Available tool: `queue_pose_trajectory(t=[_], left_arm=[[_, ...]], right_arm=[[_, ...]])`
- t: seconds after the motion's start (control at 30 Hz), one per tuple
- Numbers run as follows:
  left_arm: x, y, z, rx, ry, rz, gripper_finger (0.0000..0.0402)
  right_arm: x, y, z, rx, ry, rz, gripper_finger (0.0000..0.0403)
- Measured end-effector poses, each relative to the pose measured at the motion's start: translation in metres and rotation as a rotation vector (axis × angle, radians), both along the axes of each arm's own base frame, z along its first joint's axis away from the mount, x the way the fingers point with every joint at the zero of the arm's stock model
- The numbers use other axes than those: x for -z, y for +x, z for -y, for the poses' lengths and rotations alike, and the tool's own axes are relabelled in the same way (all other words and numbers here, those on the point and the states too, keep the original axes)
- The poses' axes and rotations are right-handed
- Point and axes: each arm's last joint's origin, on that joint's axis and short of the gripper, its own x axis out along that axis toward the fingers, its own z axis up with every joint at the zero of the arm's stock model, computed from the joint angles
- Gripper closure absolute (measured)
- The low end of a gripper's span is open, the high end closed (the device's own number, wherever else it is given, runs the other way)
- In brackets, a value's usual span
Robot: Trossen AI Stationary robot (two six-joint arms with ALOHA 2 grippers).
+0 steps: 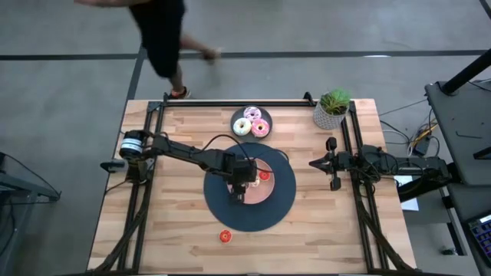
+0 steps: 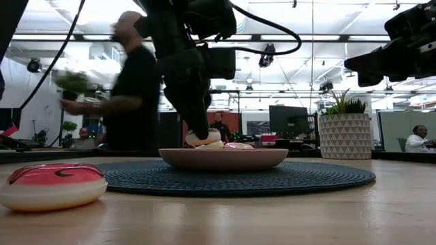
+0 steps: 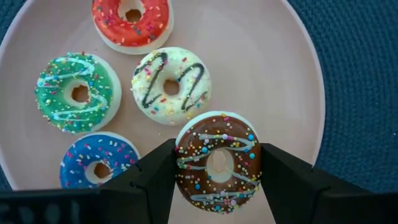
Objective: Pick & Place donuts
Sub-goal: Put the small brown donut on the pink plate
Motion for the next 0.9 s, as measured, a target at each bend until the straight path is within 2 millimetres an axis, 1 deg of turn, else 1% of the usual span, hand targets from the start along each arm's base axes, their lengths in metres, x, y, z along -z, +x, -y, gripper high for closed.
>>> queue_pose_trajectory(t=[0.2,0.53,0.9], left_arm=[[0.005,0.001,-0.001,-0.008,-0.003,0.012,0.0213],[0.019,-0.008,-0.002,-0.006,-0.012,-0.039,0.0213],[0.021,-0.008,-0.007,-0.021,-0.017,-0.045,0.0213]], right_arm=[[0.0,0.0,0.0,0.0,0.0,0.0,0.0394],[0.0,0.0,0.0,0.0,0.0,0.0,0.0394],[0.0,0.0,0.0,0.0,0.0,0.0,0.0394]])
